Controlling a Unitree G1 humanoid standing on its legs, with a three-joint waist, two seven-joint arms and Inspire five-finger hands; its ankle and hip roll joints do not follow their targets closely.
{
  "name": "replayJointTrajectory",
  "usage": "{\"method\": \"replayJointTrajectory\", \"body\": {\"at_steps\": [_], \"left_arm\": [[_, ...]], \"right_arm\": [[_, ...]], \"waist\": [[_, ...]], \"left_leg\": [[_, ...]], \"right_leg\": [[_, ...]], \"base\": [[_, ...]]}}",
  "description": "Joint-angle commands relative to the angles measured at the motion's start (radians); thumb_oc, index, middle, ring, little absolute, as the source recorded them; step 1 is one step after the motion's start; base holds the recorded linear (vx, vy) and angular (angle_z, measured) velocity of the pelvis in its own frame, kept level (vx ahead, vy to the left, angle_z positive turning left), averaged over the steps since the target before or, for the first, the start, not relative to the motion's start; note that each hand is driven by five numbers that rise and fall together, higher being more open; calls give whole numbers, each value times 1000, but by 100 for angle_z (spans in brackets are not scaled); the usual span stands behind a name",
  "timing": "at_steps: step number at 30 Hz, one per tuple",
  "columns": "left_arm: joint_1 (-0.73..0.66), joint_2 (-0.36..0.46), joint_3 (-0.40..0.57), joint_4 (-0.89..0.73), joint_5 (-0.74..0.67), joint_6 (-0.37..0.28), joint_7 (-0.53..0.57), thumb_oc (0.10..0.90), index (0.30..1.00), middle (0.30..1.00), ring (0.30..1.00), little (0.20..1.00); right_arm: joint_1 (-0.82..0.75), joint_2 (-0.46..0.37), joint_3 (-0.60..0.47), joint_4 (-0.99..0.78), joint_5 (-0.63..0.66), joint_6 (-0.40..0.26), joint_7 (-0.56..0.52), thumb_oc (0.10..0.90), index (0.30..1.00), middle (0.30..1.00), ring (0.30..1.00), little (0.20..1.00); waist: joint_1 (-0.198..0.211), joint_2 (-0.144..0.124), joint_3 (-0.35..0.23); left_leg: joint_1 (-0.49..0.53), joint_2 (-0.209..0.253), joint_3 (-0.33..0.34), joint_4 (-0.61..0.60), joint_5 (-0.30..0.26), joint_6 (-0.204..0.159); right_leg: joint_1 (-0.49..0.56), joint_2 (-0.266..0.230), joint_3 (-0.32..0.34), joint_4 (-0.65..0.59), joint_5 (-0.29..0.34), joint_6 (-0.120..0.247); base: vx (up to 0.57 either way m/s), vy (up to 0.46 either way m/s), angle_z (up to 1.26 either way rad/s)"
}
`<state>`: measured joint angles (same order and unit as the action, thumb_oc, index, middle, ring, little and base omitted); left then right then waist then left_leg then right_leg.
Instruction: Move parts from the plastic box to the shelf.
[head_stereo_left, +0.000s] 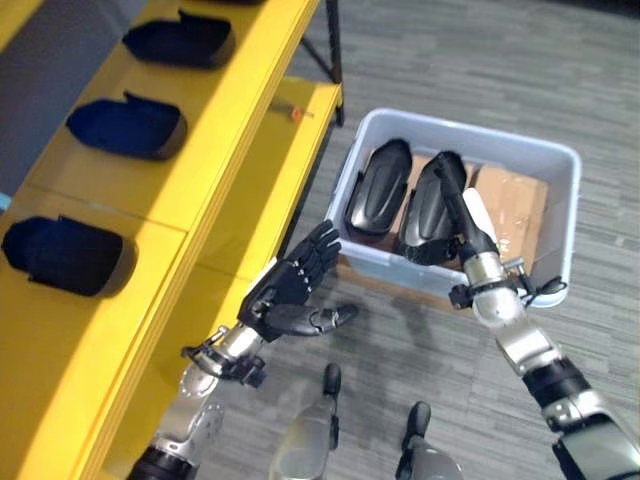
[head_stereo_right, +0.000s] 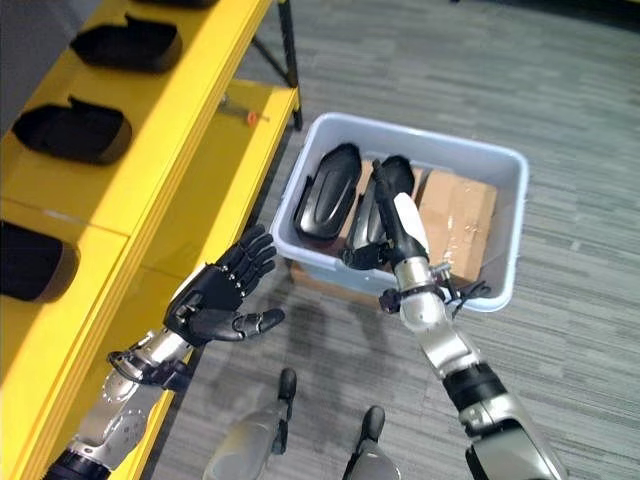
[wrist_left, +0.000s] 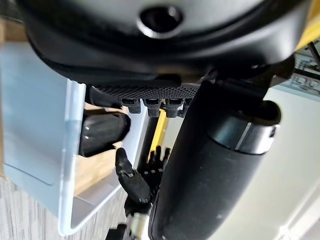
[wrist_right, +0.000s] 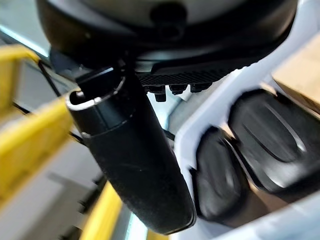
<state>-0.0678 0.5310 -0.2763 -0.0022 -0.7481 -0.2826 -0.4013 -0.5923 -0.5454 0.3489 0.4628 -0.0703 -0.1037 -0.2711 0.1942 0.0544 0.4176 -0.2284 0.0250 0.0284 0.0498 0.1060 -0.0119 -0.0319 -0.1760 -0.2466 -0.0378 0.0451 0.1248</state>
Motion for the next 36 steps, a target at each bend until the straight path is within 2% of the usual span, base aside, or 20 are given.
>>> {"method": "replayJointTrajectory", "body": {"at_steps": [1, 4, 9, 18, 21, 22, 25, 28, 31, 32, 33, 36], "left_arm": [[-61, 31, 20, -99, -62, -65, -48, 900, 1000, 1000, 1000, 1000], [-68, 39, 16, -97, -68, -70, -56, 900, 1000, 1000, 1000, 1000], [-87, 52, 7, -99, -73, -61, -58, 900, 1000, 1000, 1000, 1000], [-105, 57, -17, -106, -74, -48, -42, 900, 1000, 1000, 1000, 1000], [-94, 66, -25, -116, -91, -42, -51, 900, 1000, 1000, 1000, 1000], [-93, 71, -31, -125, -78, -46, -43, 900, 1000, 1000, 1000, 1000], [-86, 77, -35, -129, -88, -49, -30, 900, 1000, 1000, 1000, 1000], [-75, 85, -32, -131, -98, -55, -23, 900, 1000, 1000, 1000, 1000], [-75, 84, -32, -131, -98, -55, -23, 900, 1000, 1000, 1000, 1000], [-69, 87, -35, -130, -100, -57, -27, 900, 1000, 1000, 1000, 1000], [-52, 94, -38, -138, -113, -57, -47, 900, 1000, 1000, 1000, 1000], [-53, 87, -50, -136, -105, -36, -56, 900, 1000, 1000, 1000, 1000]], "right_arm": [[-157, -58, -8, -17, -22, -27, -89, 900, 1000, 1000, 1000, 1000], [-203, -76, -7, 61, -58, -37, -113, 900, 1000, 1000, 1000, 1000], [-275, -103, 16, 138, -86, -7, -130, 900, 1000, 1000, 1000, 1000], [-403, -155, 52, 264, -51, 25, -156, 900, 1000, 1000, 1000, 1000], [-449, -191, 68, 300, -84, 48, -158, 900, 1000, 1000, 1000, 1000], [-481, -204, 82, 328, -43, 61, -147, 900, 1000, 1000, 1000, 1000], [-509, -215, 87, 367, -32, 71, -126, 900, 1000, 1000, 1000, 1000], [-554, -239, 133, 417, -169, 90, -116, 900, 1000, 1000, 1000, 1000], [-554, -239, 133, 418, -169, 90, -116, 900, 1000, 1000, 1000, 1000], [-567, -252, 170, 435, -182, 100, -116, 900, 1000, 1000, 1000, 1000], [-606, -267, 216, 465, -121, 126, -48, 900, 1000, 1000, 1000, 1000], [-624, -277, 250, 502, -182, 151, -61, 900, 1000, 1000, 1000, 1000]], "waist": [[18, -33, -25], [29, -31, -11], [42, -29, 18], [49, -10, 62], [48, 0, 84], [48, 7, 98], [47, 18, 102], [47, 32, 102], [47, 33, 102], [50, 38, 102], [50, 53, 102], [49, 72, 102]], "left_leg": [[-83, -6, 41, 79, -76, -11], [-100, -7, 42, 84, -74, -12], [-119, -16, 40, 98, -78, -8], [-145, -31, 54, 111, -85, 1], [-168, -34, 67, 141, -95, 4], [-186, -32, 74, 161, -100, 5], [-206, -33, 75, 178, -107, 6], [-239, -36, 80, 195, -111, 6], [-240, -36, 80, 195, -111, 6], [-254, -36, 80, 194, -108, 6], [-291, -39, 86, 198, -103, 9], [-305, -39, 80, 205, -104, 11]], "right_leg": [[19, -60, 27, 78, -71, 8], [13, -59, 22, 76, -70, 9], [-7, -62, 19, 88, -66, 15], [-51, -77, 16, 112, -54, 17], [-83, -93, 13, 131, -42, 16], [-101, -100, 10, 143, -41, 17], [-127, -106, 9, 159, -40, 16], [-159, -115, 7, 171, -41, 17], [-159, -115, 7, 172, -41, 17], [-178, -119, 4, 175, -37, 20], [-232, -125, -1, 190, -33, 22], [-269, -136, -2, 218, -35, 19]], "base": [[-22, -15, 19], [-12, 8, 8], [7, 20, 5], [12, 37, 0], [26, 34, -5], [0, 0, 0], [19, 13, -2], [24, 29, -4], [0, 4, -5], [37, 6, 3], [39, 26, 0], [44, 69, -5]]}}
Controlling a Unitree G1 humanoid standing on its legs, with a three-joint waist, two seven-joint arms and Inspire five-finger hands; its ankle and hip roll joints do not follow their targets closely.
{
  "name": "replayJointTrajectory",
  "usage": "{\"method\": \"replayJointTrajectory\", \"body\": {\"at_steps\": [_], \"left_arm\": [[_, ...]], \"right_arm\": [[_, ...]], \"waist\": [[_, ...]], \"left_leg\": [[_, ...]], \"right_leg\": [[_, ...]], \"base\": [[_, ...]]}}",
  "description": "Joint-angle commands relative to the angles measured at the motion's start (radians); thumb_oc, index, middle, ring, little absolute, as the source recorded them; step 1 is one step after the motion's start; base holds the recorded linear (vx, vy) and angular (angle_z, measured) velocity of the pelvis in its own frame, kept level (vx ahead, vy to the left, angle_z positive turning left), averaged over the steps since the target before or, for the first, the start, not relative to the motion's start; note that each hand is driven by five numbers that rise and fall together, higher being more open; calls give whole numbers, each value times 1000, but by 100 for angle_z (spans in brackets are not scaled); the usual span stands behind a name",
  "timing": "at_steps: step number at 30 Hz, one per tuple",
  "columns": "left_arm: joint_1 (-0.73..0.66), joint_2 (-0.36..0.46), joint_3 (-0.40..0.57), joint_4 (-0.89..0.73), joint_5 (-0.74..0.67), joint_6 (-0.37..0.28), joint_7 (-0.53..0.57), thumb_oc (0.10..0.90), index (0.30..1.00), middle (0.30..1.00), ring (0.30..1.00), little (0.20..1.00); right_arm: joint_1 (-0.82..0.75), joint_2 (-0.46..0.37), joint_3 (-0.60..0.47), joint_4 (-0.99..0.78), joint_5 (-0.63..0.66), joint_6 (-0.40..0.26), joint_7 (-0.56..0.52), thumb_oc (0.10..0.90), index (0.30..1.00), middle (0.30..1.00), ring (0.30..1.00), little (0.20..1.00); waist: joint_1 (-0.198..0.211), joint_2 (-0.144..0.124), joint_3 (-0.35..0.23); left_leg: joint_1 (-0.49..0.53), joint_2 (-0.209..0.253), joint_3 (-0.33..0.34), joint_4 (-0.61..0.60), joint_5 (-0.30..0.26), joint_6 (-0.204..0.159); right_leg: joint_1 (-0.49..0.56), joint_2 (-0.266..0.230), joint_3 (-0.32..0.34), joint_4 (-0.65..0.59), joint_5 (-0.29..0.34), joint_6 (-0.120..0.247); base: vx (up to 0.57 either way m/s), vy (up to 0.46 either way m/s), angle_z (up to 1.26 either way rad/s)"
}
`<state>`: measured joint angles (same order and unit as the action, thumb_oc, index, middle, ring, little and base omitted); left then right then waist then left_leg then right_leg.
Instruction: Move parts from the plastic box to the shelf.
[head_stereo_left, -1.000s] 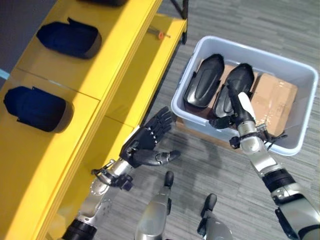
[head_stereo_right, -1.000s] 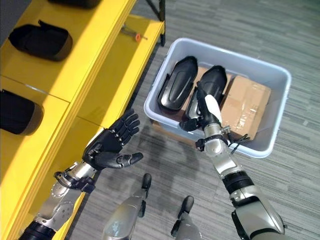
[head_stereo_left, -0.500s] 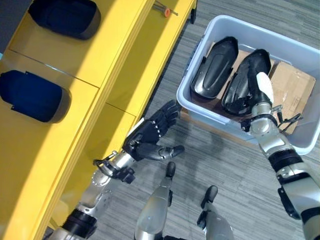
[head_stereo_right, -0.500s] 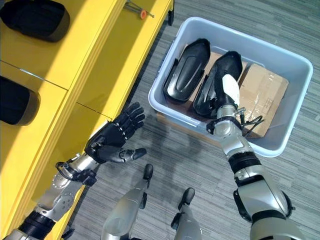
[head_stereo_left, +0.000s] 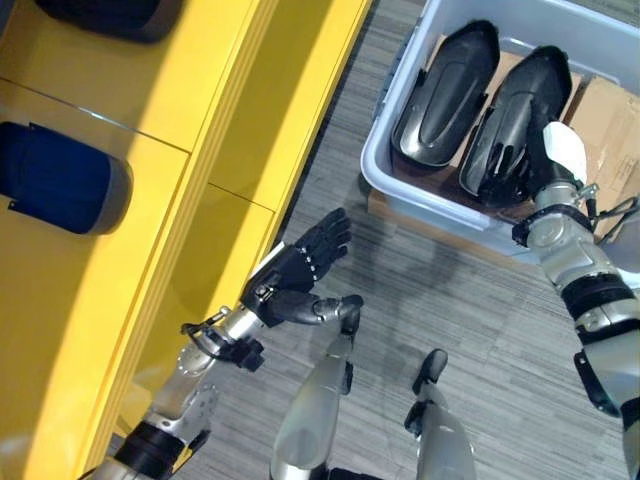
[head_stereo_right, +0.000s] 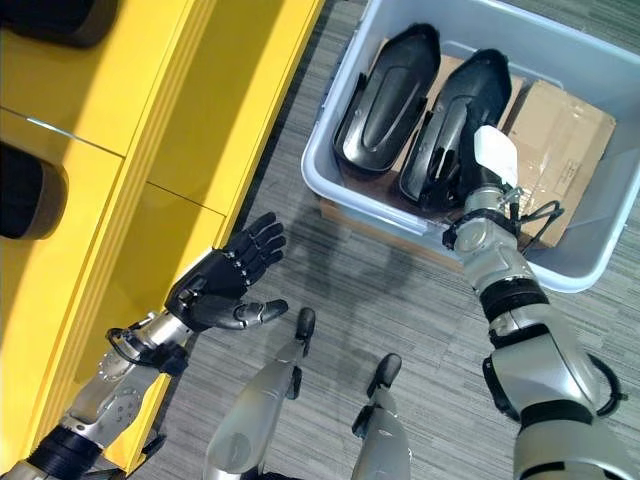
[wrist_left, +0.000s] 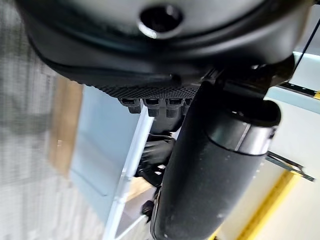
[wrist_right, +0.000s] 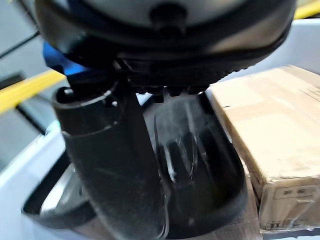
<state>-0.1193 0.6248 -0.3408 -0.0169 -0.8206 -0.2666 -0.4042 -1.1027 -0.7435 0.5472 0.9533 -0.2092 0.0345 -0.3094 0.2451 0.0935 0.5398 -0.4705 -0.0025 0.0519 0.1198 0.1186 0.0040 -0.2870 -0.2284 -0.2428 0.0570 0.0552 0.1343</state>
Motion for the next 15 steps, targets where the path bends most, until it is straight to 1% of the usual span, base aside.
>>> {"method": "replayJointTrajectory", "body": {"at_steps": [1, 6, 7, 8, 9, 10, 11, 13, 15], "left_arm": [[2, -7, 2, -120, -26, -58, -49, 900, 1000, 1000, 1000, 1000], [1, -7, -13, -107, -63, -73, -52, 900, 1000, 1000, 1000, 1000], [-8, -8, -18, -100, -41, -74, -25, 900, 1000, 1000, 1000, 1000], [-8, -9, -19, -96, -9, -94, 18, 900, 1000, 1000, 1000, 1000], [3, -6, -24, -90, 17, -105, 60, 900, 1000, 1000, 1000, 1000], [1, -6, -25, -83, 24, -119, 74, 900, 1000, 1000, 1000, 1000], [1, -9, -22, -76, 17, -124, 70, 900, 1000, 1000, 1000, 1000], [9, -14, -12, -86, 10, -116, 70, 900, 1000, 1000, 1000, 1000], [18, -20, -11, -96, 14, -106, 59, 900, 1000, 1000, 1000, 1000]], "right_arm": [[-118, -85, 63, 26, -30, 14, -14, 900, 1000, 1000, 1000, 1000], [-126, -86, 81, 44, -61, 30, -19, 900, 1000, 1000, 1000, 1000], [-147, -76, 97, 68, -89, 48, -31, 900, 1000, 1000, 1000, 1000], [-158, -75, 109, 78, -105, 62, -62, 900, 1000, 1000, 1000, 1000], [-154, -77, 115, 88, -53, 74, -77, 900, 1000, 1000, 1000, 1000], [-158, -76, 112, 91, -13, 84, -91, 900, 1000, 1000, 1000, 1000], [-163, -75, 102, 91, -15, 100, -112, 900, 1000, 1000, 1000, 1000], [-167, -76, 83, 94, -56, 116, -103, 900, 1000, 1000, 1000, 1000], [-167, -85, 86, 105, -62, 134, -115, 900, 1000, 1000, 1000, 1000]], "waist": [[-5, 41, -20], [-11, 52, -20], [-10, 62, -20], [-10, 67, -20], [-10, 70, -20], [-11, 74, -20], [-13, 77, -20], [-14, 84, -20], [-17, 93, -20]], "left_leg": [[-69, -12, 55, 140, -119, -3], [-99, -16, 65, 146, -116, 0], [-118, -16, 64, 151, -114, 2], [-126, -15, 63, 155, -115, 2], [-111, -18, 57, 162, -141, -6], [-116, -19, 56, 163, -141, -5], [-120, -19, 57, 163, -142, -4], [-125, -22, 58, 163, -144, -2], [-126, -23, 61, 162, -144, -2]], "right_leg": [[-31, -88, -4, 138, -44, 8], [-65, -94, -5, 140, -38, 6], [-96, -95, -4, 158, -38, 2], [-111, -94, -3, 167, -38, 1], [-107, -96, 6, 181, -58, 7], [-117, -96, 7, 188, -57, 5], [-128, -95, 9, 194, -59, 3], [-145, -98, 12, 206, -62, -1], [-161, -100, 18, 218, -62, -3]], "base": [[51, 43, -3], [14, -6, 0], [-3, -51, -3], [63, -68, -2], [59, -35, 0], [57, -26, 1], [0, 0, 0], [3, 12, -3], [13, 18, -5]]}}
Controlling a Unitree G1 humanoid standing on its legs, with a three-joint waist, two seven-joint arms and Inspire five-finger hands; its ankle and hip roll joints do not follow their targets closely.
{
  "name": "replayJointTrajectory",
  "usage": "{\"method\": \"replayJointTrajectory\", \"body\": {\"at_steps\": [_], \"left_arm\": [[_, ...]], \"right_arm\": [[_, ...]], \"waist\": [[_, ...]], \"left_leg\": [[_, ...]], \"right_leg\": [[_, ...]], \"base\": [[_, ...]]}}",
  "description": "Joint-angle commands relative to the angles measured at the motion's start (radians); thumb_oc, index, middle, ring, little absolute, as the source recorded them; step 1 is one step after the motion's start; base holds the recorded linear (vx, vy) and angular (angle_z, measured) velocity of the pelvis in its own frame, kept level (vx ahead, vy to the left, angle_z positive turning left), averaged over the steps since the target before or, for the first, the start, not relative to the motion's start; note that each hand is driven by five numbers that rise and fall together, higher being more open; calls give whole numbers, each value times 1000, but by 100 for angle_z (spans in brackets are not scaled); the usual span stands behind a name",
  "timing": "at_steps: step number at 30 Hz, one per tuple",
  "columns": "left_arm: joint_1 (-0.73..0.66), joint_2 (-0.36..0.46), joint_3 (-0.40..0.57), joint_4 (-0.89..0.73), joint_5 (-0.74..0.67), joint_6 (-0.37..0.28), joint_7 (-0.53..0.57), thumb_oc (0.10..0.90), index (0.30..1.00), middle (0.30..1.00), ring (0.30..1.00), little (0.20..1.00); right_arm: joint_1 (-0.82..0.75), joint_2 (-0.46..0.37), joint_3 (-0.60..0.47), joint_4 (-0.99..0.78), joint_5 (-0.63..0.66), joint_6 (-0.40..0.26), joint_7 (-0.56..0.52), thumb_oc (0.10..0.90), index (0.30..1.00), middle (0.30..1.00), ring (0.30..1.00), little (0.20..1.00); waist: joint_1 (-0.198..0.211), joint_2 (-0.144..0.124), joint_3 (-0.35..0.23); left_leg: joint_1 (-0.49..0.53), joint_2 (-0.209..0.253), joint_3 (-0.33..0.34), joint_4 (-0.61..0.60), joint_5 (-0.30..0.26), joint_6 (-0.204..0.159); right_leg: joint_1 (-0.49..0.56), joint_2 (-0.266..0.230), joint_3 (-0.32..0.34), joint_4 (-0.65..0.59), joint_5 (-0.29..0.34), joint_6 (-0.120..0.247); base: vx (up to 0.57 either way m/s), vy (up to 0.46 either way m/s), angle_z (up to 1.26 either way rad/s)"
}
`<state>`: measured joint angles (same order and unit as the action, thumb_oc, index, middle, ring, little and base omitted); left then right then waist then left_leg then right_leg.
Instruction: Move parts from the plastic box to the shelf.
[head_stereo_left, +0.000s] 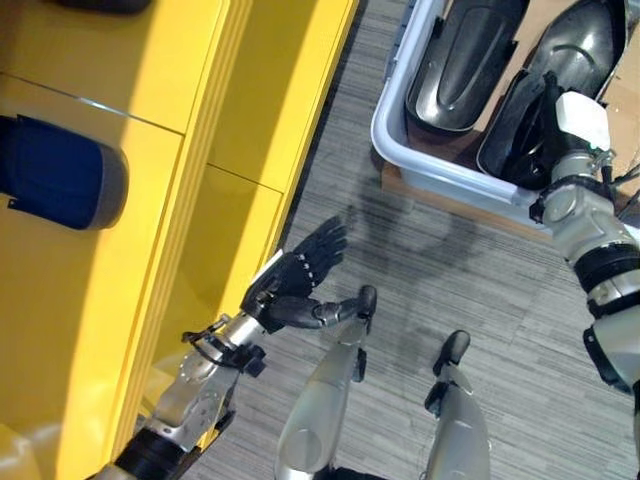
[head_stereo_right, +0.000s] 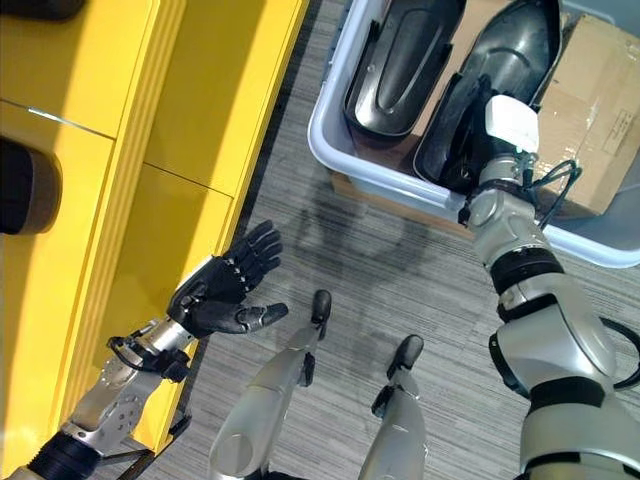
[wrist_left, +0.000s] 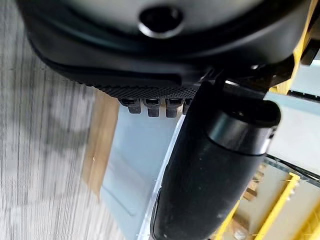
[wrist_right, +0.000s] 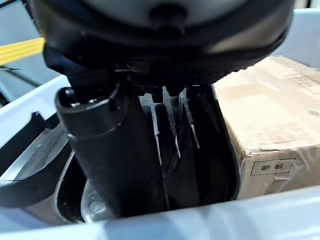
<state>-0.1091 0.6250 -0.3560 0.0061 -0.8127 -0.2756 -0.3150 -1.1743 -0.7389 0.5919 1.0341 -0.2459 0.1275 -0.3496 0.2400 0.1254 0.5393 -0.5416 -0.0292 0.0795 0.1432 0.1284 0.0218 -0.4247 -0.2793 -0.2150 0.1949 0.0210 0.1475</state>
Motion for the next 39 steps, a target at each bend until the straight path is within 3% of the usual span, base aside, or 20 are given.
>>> {"method": "replayJointTrajectory", "body": {"at_steps": [1, 14, 18, 21, 27, 34, 39], "left_arm": [[11, -21, 4, -123, 5, -95, -31, 900, 1000, 1000, 1000, 1000], [42, 15, -3, -155, -40, -109, -57, 900, 1000, 1000, 1000, 1000], [42, 15, -3, -155, -40, -109, -57, 900, 1000, 1000, 1000, 1000], [60, 31, 9, -184, -60, -102, -67, 900, 1000, 1000, 1000, 1000], [102, 53, 40, -196, -90, -81, -121, 900, 1000, 1000, 1000, 1000], [118, 80, 60, -211, -107, -64, -149, 900, 1000, 1000, 1000, 1000], [127, 89, 76, -209, -184, -40, -203, 900, 1000, 1000, 1000, 1000]], "right_arm": [[-96, -94, 43, 28, -17, 50, -81, 900, 1000, 1000, 1000, 1000], [-120, -225, 61, 48, 10, 95, -142, 900, 1000, 1000, 1000, 1000], [-119, -226, 61, 48, 10, 95, -142, 900, 1000, 1000, 1000, 1000], [-133, -293, 60, 30, -52, 92, -148, 900, 1000, 1000, 1000, 1000], [-152, -372, 89, -26, -97, 81, -109, 900, 1000, 1000, 1000, 1000], [-163, -403, 94, -93, -102, 47, -85, 900, 1000, 1000, 1000, 1000], [-152, -423, 105, -153, -241, 47, -135, 900, 1000, 1000, 1000, 1000]], "waist": [[-13, 63, -19], [-37, 79, -19], [-37, 78, -19], [-45, 80, -19], [-53, 59, -19], [-55, 39, -19], [-57, 29, -19]], "left_leg": [[-56, 3, 34, 138, -154, -20], [-27, 10, 50, 109, -153, -20], [-27, 10, 50, 109, -153, -20], [-9, 11, 51, 97, -153, -19], [21, 17, 50, 87, -158, -18], [46, 27, 51, 96, -170, -17], [65, 34, 55, 101, -176, -15]], "right_leg": [[-28, -50, -9, 82, -28, -16], [-60, -48, 9, 116, -33, -21], [-60, -48, 9, 117, -33, -21], [-65, -44, 18, 132, -41, -23], [-42, -33, 19, 133, -47, -24], [-7, -23, 15, 127, -51, -22], [14, -18, 11, 126, -54, -20]], "base": [[8, 14, -6], [0, 1, -1], [1, 1, -1], [0, 0, 0], [0, -29, -1], [-5, -62, -1], [-19, -48, -1]]}}
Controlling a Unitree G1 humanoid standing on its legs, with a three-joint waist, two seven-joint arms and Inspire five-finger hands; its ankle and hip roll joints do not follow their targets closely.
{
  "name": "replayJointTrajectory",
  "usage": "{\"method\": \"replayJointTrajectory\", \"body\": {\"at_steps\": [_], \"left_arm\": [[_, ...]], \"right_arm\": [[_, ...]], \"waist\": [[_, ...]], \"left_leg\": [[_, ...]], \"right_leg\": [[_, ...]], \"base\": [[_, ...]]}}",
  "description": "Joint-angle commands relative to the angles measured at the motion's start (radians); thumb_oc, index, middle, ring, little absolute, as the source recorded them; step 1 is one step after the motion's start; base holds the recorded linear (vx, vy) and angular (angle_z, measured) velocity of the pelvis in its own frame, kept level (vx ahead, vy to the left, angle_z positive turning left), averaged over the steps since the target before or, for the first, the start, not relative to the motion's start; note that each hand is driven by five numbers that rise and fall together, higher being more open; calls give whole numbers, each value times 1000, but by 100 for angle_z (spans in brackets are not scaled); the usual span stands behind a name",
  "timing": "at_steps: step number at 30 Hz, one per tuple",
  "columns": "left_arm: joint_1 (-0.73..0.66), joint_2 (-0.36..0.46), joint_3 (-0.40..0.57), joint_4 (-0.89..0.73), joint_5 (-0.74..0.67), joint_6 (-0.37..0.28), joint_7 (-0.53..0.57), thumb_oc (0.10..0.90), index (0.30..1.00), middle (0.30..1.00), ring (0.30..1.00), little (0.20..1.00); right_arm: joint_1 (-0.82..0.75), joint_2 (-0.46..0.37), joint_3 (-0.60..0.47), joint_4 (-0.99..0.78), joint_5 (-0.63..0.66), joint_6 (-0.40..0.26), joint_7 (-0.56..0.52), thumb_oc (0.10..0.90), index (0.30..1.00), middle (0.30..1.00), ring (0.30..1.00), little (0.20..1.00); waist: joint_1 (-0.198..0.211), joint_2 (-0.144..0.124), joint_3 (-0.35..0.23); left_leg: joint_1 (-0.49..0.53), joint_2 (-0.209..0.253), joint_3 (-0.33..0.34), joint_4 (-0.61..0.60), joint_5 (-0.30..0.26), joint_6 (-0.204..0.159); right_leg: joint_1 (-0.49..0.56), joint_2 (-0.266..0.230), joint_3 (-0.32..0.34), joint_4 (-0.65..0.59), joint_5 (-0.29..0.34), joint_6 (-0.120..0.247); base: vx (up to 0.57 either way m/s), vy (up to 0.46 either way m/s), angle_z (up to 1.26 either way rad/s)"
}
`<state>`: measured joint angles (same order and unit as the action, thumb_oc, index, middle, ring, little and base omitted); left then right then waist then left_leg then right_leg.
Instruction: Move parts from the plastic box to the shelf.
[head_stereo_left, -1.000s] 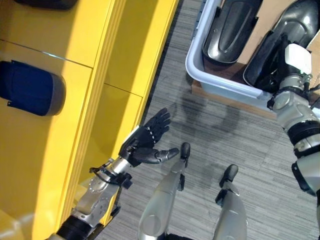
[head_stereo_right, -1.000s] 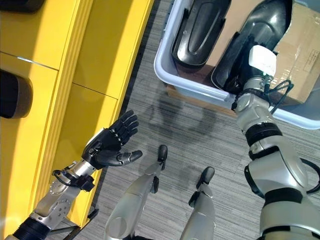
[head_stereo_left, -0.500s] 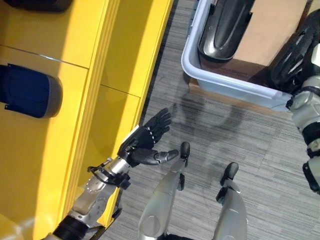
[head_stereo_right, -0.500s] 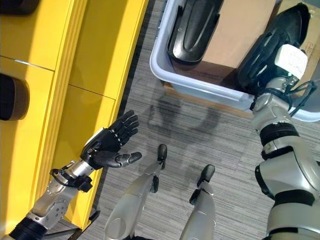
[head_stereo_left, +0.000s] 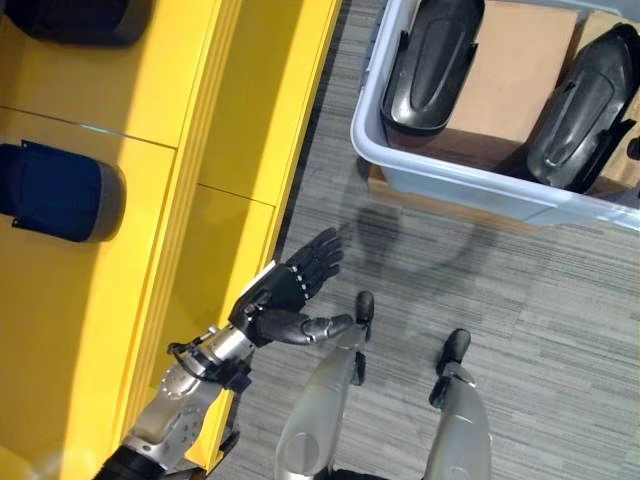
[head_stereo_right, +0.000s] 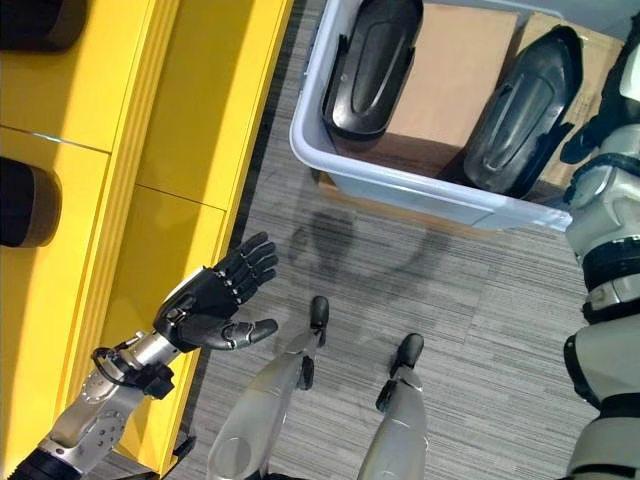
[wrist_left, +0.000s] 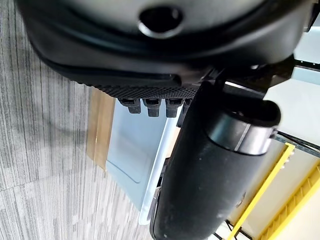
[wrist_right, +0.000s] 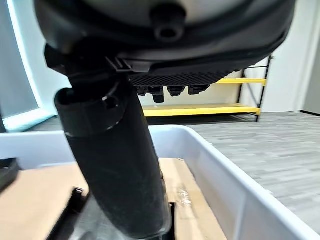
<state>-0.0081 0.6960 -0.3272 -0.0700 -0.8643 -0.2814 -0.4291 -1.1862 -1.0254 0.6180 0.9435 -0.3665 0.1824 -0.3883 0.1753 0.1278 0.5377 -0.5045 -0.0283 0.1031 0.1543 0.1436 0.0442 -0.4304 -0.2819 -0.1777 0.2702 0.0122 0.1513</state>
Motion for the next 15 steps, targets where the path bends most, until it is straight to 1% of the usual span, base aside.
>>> {"method": "replayJointTrajectory", "body": {"at_steps": [1, 3, 4, 5, 6, 7, 8, 10, 12, 13, 14, 15], "left_arm": [[27, 14, 49, -135, -149, -22, -105, 900, 1000, 1000, 1000, 1000], [32, 9, 51, -141, -118, -34, -107, 900, 1000, 1000, 1000, 1000], [31, 7, 47, -140, -109, -35, -107, 900, 1000, 1000, 1000, 1000], [32, 9, 47, -140, -111, -34, -108, 900, 1000, 1000, 1000, 1000], [29, 10, 53, -140, -116, -30, -113, 900, 1000, 1000, 1000, 1000], [33, 8, 56, -138, -123, -25, -127, 900, 1000, 1000, 1000, 1000], [45, -1, 60, -144, -127, -10, -153, 900, 1000, 1000, 1000, 1000], [55, -6, 68, -148, -122, -2, -167, 900, 1000, 1000, 1000, 1000], [60, -9, 72, -153, -118, 5, -174, 900, 1000, 1000, 1000, 1000], [65, -9, 77, -156, -121, 11, -184, 900, 1000, 1000, 1000, 1000], [70, -15, 81, -154, -120, 14, -197, 900, 1000, 1000, 1000, 1000], [73, -30, 79, -147, -112, 27, -202, 900, 1000, 1000, 1000, 1000]], "right_arm": [[-135, -141, 80, -77, -132, 4, -115, 900, 1000, 1000, 1000, 1000], [-132, -144, 73, -101, -135, 21, -160, 900, 1000, 1000, 1000, 1000], [-137, -142, 69, -107, -127, 37, -209, 900, 1000, 1000, 1000, 1000], [-137, -142, 61, -111, -123, 33, -222, 900, 1000, 1000, 1000, 1000], [-141, -144, 45, -123, -126, 34, -234, 900, 1000, 1000, 1000, 1000], [-138, -149, 26, -141, -128, 30, -263, 900, 1000, 1000, 1000, 1000], [-106, -146, -32, -187, -107, 3, -268, 900, 1000, 1000, 1000, 1000], [-69, -148, -73, -232, -84, -9, -246, 900, 1000, 1000, 1000, 1000], [-34, -147, -109, -264, -55, -21, -248, 900, 1000, 1000, 1000, 1000], [1, -142, -145, -292, -44, -38, -230, 900, 1000, 1000, 1000, 1000], [48, -134, -187, -327, 9, -64, -223, 900, 1000, 1000, 1000, 1000], [149, -99, -272, -399, 71, -89, -198, 900, 1000, 1000, 1000, 1000]], "waist": [[7, 25, -18], [8, 21, -18], [8, 19, -18], [7, 18, -18], [7, 18, -18], [6, 15, -18], [4, 10, -18], [2, 5, -18], [0, 0, -18], [-2, -5, -18], [-5, -9, -18], [-14, -20, -34]], "left_leg": [[34, 34, 33, 87, -192, -36], [49, 35, 33, 83, -194, -35], [64, 36, 32, 77, -194, -36], [69, 36, 32, 77, -195, -36], [60, 39, 38, 70, -171, -30], [77, 38, 36, 62, -172, -30], [116, 38, 33, 58, -179, -32], [143, 39, 34, 60, -186, -33], [163, 41, 36, 61, -191, -34], [182, 44, 38, 66, -199, -34], [209, 46, 42, 65, -205, -33], [241, 53, 52, 65, -212, -31]], "right_leg": [[26, -14, -26, 49, -47, -22], [43, -11, -25, 43, -49, -22], [56, -7, -24, 39, -52, -21], [63, -6, -24, 38, -54, -21], [58, -2, -32, 26, -33, -30], [75, 2, -31, 20, -37, -30], [114, 7, -27, 13, -48, -30], [143, 7, -26, 8, -54, -28], [164, 7, -25, 4, -57, -28], [184, 6, -24, 2, -61, -30], [211, 6, -24, -3, -66, -31], [249, 2, -27, -11, -68, -34]], "base": [[-23, -43, 1], [-34, -62, 1], [-29, -46, 1], [-92, -15, 2], [-89, 8, 2], [-87, 33, 0], [-15, 31, -2], [16, 43, -5], [28, 57, -3], [37, 119, -2], [94, 223, -2], [117, 233, -3]]}}
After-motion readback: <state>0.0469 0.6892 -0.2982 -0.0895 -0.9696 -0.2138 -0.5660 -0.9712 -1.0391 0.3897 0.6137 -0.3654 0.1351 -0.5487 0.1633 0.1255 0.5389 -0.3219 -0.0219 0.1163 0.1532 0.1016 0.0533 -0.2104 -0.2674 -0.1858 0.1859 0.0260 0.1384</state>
